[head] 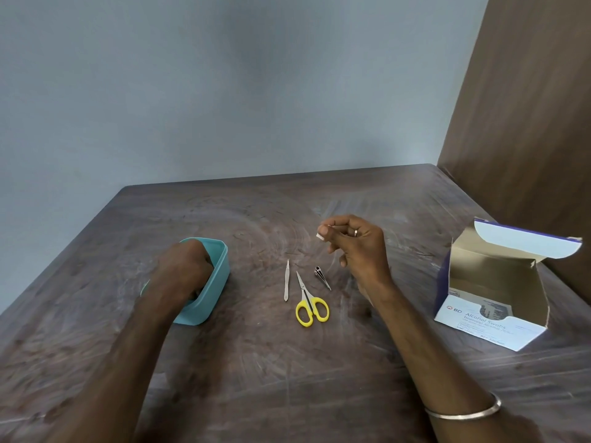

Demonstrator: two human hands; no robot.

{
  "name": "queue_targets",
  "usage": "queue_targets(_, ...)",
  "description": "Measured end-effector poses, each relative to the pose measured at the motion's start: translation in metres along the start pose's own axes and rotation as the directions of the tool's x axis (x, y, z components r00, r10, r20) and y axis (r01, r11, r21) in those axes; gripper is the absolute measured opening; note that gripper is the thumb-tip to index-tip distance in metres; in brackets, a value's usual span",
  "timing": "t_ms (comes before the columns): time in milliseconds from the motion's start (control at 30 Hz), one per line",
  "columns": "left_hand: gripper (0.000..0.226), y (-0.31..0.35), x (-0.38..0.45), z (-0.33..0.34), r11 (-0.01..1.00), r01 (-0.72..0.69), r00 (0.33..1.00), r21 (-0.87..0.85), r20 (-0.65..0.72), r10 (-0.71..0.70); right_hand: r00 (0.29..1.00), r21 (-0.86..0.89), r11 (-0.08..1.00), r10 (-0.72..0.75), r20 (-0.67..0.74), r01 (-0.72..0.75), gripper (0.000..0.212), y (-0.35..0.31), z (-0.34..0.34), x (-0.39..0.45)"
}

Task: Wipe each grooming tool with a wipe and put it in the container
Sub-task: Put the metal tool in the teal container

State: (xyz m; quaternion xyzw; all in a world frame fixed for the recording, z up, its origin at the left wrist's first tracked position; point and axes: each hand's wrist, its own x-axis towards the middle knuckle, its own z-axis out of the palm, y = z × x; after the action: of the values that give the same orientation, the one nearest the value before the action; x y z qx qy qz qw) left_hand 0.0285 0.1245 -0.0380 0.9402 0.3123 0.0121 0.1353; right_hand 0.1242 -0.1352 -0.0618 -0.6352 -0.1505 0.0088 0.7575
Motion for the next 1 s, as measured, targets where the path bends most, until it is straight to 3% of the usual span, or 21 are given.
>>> queue_targets(433,0.015,0.0021,0.0005,-0.0021,1.0,0.025,1.0,-0.009,0.003,-0.025,0.998,-0.056,0.996,0.063,0.001,-0.063,0.01,0.0012,0.0011,0.0002)
queue_targets(567,0.016,0.0011,0.0015,-0.0012,0.999,0.033,0.999,-0.005,0.014,-0.033,0.996,-0.056,0.994,0.093,-0.012,-0.093,0.019,-0.0022,0.0027,-0.0004)
queue_targets(1000,0.019,0.0036,-0.0024,-0.0041,0.999,0.032,0.999,-0.006,0.021,-0.032,0.997,-0.106,0.992,0.069,0.024,-0.066,0.008,-0.0009,0.0039,-0.0012)
